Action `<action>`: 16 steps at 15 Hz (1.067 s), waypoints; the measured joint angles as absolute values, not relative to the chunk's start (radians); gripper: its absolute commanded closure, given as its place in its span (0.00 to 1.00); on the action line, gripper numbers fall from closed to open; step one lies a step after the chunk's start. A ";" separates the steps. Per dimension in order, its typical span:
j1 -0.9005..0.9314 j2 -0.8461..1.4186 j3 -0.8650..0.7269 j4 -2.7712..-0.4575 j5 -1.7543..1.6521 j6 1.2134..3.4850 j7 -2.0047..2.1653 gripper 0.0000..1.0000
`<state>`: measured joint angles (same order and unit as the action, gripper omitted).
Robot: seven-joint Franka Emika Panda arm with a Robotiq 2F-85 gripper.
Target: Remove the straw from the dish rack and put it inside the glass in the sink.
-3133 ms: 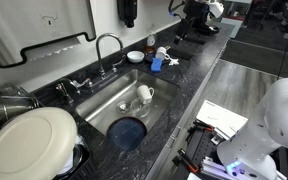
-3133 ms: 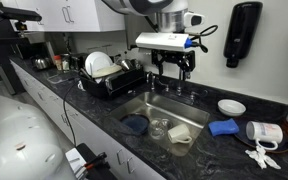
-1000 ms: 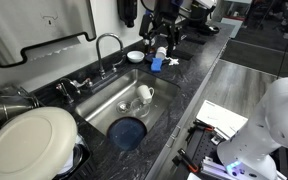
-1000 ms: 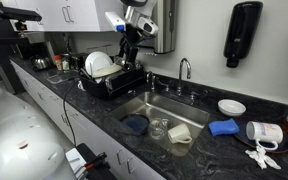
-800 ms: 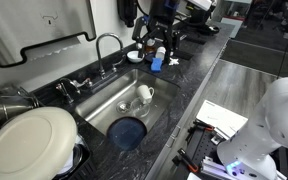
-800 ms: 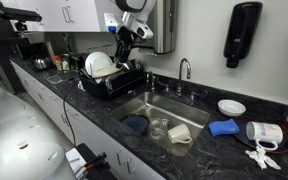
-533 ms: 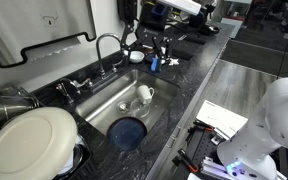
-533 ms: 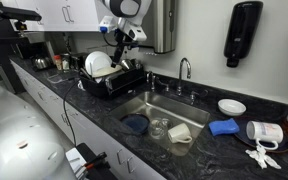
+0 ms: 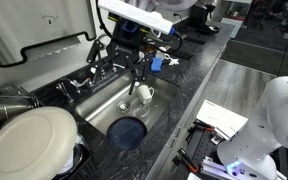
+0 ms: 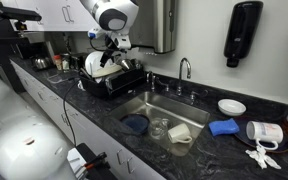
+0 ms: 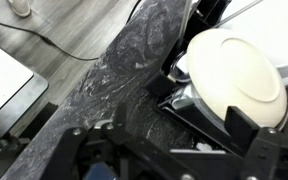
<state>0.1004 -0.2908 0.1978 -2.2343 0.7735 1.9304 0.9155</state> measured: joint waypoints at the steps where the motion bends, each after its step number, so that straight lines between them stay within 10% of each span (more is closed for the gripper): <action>1: 0.113 -0.283 0.198 -2.234 0.817 1.937 0.915 0.00; 16: 0.210 -0.161 0.267 -2.230 1.018 2.009 0.887 0.00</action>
